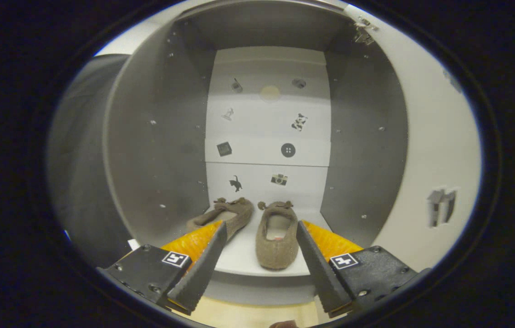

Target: Open the shoe cabinet door, grab the shoes and put them into the shoe cabinet, then close the shoe cabinet door.

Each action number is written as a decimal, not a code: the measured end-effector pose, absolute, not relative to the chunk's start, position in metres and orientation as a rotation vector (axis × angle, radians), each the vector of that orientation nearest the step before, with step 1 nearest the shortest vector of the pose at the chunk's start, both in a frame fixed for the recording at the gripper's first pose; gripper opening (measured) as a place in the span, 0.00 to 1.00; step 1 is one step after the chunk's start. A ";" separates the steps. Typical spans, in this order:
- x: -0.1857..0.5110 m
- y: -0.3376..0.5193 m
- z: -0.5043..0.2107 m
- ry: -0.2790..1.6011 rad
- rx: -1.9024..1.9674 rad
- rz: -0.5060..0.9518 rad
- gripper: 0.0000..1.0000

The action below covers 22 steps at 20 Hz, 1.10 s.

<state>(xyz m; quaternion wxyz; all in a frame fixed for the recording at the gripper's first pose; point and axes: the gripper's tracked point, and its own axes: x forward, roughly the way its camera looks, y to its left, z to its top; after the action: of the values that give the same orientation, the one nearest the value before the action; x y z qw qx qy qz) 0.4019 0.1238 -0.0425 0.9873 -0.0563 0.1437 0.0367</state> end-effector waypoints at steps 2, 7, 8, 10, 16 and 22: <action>0.366 0.125 -0.033 0.305 -0.108 0.046 1.00; 0.282 0.127 -0.005 0.237 -0.142 0.040 1.00; 0.269 0.129 -0.002 0.246 -0.106 0.049 1.00; 0.239 0.121 0.006 0.232 -0.052 0.070 1.00; 0.154 0.084 0.053 0.159 -0.123 0.045 1.00; 0.077 0.037 0.072 0.171 0.010 0.148 0.99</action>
<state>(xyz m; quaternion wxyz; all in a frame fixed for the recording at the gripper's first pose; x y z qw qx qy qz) 0.0773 0.0370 0.0724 0.9936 0.0049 0.0852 0.0739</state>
